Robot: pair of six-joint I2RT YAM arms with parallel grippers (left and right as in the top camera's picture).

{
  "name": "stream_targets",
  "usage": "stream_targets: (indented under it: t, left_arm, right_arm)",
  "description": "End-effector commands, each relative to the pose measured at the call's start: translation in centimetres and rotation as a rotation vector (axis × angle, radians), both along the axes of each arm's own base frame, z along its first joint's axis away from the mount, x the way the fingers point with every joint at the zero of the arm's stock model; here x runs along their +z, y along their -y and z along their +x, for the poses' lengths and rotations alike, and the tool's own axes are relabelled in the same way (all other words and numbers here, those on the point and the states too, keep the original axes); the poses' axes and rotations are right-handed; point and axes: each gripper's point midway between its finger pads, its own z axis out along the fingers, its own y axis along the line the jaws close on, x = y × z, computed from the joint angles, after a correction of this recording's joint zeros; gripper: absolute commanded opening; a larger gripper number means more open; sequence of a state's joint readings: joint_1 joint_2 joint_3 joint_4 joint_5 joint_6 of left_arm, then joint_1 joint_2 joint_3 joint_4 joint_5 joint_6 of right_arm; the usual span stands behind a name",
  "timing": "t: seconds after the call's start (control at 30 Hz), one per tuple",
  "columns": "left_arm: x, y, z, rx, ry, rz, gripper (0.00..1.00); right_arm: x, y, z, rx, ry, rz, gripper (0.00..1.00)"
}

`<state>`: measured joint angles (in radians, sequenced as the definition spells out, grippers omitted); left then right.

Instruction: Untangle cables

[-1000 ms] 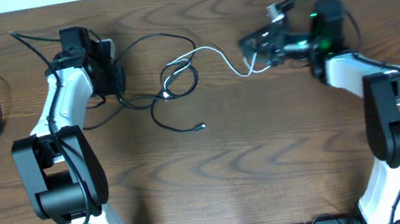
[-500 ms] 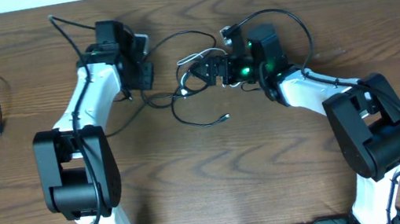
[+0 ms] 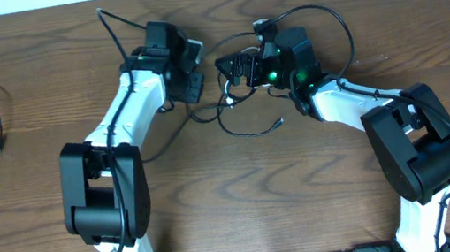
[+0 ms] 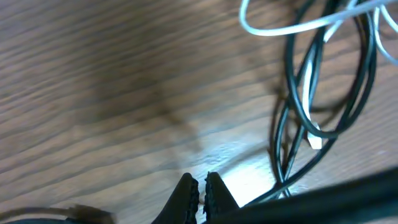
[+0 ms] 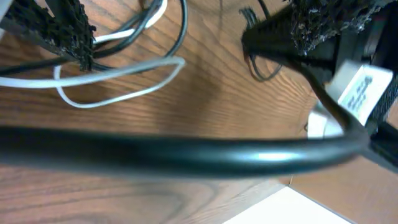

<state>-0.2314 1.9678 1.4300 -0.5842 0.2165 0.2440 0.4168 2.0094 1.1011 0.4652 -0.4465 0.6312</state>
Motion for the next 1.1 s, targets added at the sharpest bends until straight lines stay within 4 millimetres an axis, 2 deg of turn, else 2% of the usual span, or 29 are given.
stream_targets:
  t: [0.0, 0.17, 0.23, 0.27, 0.3, 0.37, 0.43, 0.53, 0.63, 0.73, 0.83, 1.0, 1.07]
  left_arm:
    - [-0.3, 1.8, -0.9, -0.059, -0.018, -0.013, 0.08]
    - [-0.3, 3.4, -1.5, -0.097, -0.019, -0.013, 0.07]
    - [-0.4, 3.7, -1.7, -0.106, -0.022, -0.015, 0.07]
    - [-0.4, 3.9, -1.8, -0.109, -0.024, -0.014, 0.07]
    - [-0.4, 4.0, -1.9, -0.112, -0.027, -0.014, 0.07]
    - [-0.4, 4.1, -2.1, -0.116, -0.031, -0.014, 0.07]
    - [-0.4, 4.3, -2.2, -0.12, -0.035, -0.023, 0.08]
    - [-0.3, 4.7, -2.4, -0.129, -0.042, -0.045, 0.08]
    - [-0.3, 4.7, -2.4, -0.128, -0.042, -0.045, 0.08]
    - [-0.3, 4.6, -2.5, -0.128, -0.046, -0.044, 0.07]
    - [-0.4, 4.6, -2.5, -0.128, -0.047, -0.044, 0.07]
    - [-0.3, 4.7, -2.3, -0.129, -0.04, -0.045, 0.08]
    - [-0.3, 4.7, -2.3, -0.128, -0.036, -0.047, 0.07]
  right_arm:
    - [-0.4, 0.5, 0.6, -0.036, 0.019, -0.032, 0.99]
    - [-0.6, 1.4, 1.3, -0.096, 0.033, -0.064, 0.98]
    - [-0.8, 1.8, 1.6, -0.108, 0.055, -0.096, 0.91]
    - [-0.9, 2.0, 1.7, -0.118, 0.063, -0.117, 0.83]
    - [-1.1, 2.2, 1.9, -0.129, 0.064, -0.128, 0.8]
    - [-1.4, 2.4, 2.0, -0.135, 0.072, -0.145, 0.74]
    - [-1.7, 2.4, 2.1, -0.138, 0.075, -0.146, 0.73]
    - [-3.0, 2.2, 2.3, -0.138, 0.069, -0.144, 0.67]
    - [-4.6, 1.7, 2.4, -0.129, 0.053, -0.109, 0.65]
    - [-5.1, 1.0, 2.7, -0.118, 0.061, -0.043, 0.69]
    - [-4.6, 0.7, 3.0, -0.119, 0.083, 0.008, 0.76]
    - [-3.7, 0.4, 3.3, -0.114, 0.118, 0.031, 0.99]
    - [-3.6, 0.4, 3.3, -0.114, 0.121, 0.033, 0.99]
